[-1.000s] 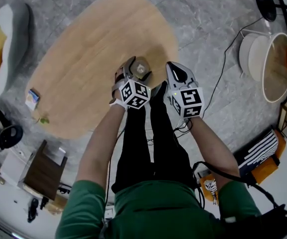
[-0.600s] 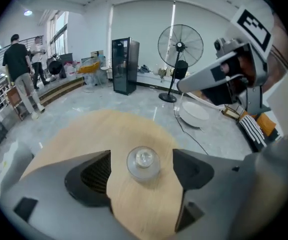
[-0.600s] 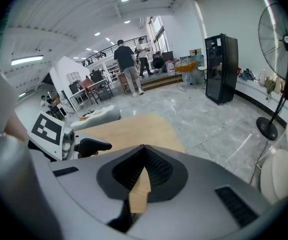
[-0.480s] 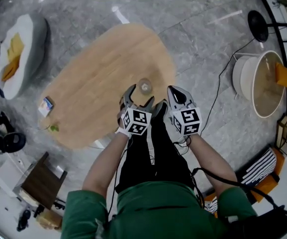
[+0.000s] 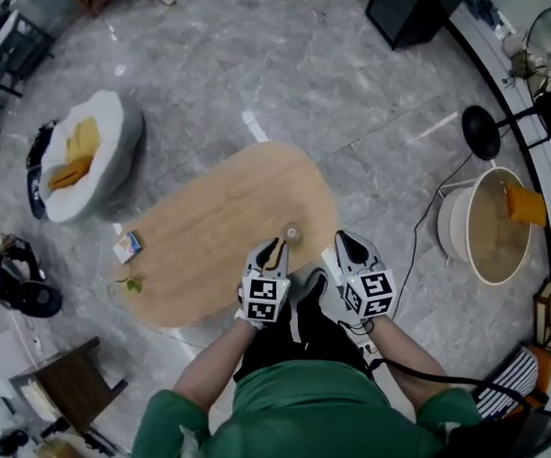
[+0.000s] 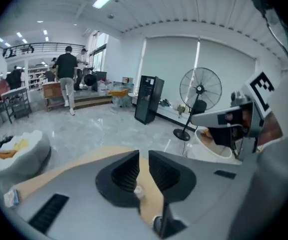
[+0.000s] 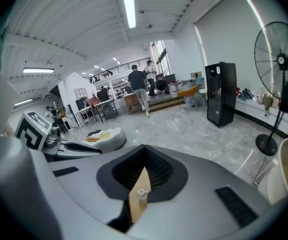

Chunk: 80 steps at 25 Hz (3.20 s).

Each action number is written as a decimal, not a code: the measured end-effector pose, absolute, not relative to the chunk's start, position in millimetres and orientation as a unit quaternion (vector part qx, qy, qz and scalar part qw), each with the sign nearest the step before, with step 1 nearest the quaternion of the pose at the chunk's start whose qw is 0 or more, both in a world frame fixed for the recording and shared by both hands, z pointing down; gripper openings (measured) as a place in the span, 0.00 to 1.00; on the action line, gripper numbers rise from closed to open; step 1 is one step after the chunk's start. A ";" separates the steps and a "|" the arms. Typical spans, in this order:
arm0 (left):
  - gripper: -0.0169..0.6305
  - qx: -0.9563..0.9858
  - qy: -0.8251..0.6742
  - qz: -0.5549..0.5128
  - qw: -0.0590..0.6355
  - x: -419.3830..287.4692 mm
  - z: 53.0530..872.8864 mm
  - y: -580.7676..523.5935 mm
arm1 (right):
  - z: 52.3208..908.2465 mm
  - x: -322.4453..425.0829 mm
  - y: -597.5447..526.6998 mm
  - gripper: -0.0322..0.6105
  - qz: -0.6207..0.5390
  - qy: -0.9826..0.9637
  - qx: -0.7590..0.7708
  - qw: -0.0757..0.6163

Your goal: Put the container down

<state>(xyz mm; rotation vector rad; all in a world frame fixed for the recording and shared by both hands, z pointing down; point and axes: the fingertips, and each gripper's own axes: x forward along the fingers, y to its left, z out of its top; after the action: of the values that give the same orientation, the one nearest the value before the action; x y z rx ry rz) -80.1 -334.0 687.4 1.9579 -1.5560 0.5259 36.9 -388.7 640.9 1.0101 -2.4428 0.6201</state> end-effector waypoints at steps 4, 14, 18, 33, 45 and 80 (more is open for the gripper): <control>0.12 0.727 -0.598 0.154 0.299 -85.3 640.2 -318.3 | 592.6 41.7 -373.6 0.09 0.204 -0.886 0.372 0.185; 0.12 0.743 -0.615 0.110 0.240 -93.5 537.8 -297.2 | 479.5 53.4 -351.9 0.08 0.148 -0.908 0.379 0.106; 0.12 0.748 -0.622 0.091 0.214 -92.2 501.9 -306.2 | 446.3 59.1 -352.5 0.08 0.134 -0.912 0.379 0.076; 0.12 0.739 -0.664 0.038 0.105 -137.0 399.1 -318.3 | 355.7 81.2 -365.3 0.09 0.052 -0.909 0.413 -0.010; 0.12 0.738 -0.666 0.029 0.104 -146.5 389.2 -321.8 | 328.7 65.9 -357.4 0.09 0.012 -0.920 0.392 -0.019; 0.12 0.738 -0.659 0.054 0.133 -141.2 418.3 -315.0 | 338.1 51.1 -348.7 0.08 0.019 -0.929 0.370 -0.010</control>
<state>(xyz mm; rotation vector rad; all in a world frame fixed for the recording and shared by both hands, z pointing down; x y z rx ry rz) -141.2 -315.0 418.3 2.1407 -1.9119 0.1572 51.1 -348.7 338.1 1.1685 -2.9375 0.0602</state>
